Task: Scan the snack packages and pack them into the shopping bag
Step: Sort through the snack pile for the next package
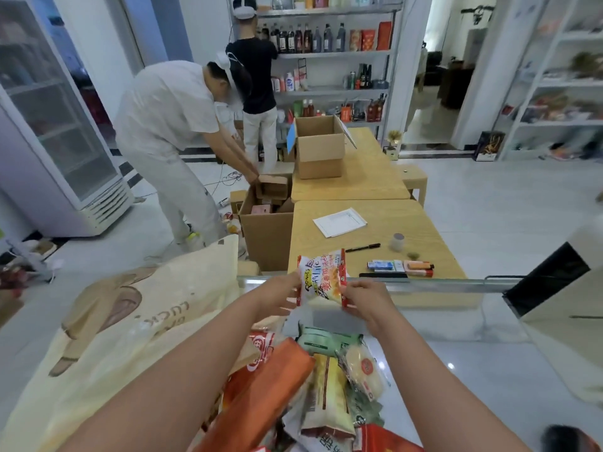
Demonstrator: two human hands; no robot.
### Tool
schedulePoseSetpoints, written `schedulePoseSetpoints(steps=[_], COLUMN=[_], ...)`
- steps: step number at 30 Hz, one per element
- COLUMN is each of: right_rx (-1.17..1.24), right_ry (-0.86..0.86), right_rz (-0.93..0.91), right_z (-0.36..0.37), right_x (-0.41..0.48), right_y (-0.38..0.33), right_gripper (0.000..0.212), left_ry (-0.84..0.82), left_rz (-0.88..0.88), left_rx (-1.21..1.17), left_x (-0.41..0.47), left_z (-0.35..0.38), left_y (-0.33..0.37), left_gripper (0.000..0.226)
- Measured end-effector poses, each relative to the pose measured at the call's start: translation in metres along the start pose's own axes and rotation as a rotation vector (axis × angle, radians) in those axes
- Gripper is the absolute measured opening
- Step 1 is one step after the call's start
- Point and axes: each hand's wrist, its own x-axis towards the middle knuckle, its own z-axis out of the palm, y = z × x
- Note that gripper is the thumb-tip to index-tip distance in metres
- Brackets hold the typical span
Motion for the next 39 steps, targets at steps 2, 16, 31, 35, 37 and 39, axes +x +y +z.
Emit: schedulePoseSetpoints(steps=[2,16,31,35,37,39], right_rx=[-0.179,-1.23,0.405,0.404,0.408,0.413], right_ry=[0.062,0.467,-0.136,-0.128,-0.141,-0.146], right_rz=[-0.226,-1.296,-0.119,-0.131,-0.121,-0.11], right_z=[0.002,0.009,-0.026,-0.076,-0.1,-0.121], right_x=[-0.022,-0.14,-0.224,-0.226,-0.226,-0.225], right_y=[-0.011,-0.009,-0.021,-0.015,-0.008,0.0], right_gripper=[0.016,0.03,0.014,0.017,0.016,0.015], left_ry=[-0.041,-0.194,-0.131,-0.108,-0.116,-0.12], left_rz=[-0.002,0.188,0.379,0.354,0.319,0.278], left_rx=[-0.162,-0.691,-0.766,-0.714,-0.701,-0.693], left_x=[-0.011,-0.101,-0.155,-0.163,-0.165,-0.166], left_z=[-0.002,0.004,0.094,0.129,0.15,0.172], left_y=[0.008,0.036,0.064,0.081,0.087,0.089], left_gripper=[0.074,0.014,0.029,0.003,0.005,0.01])
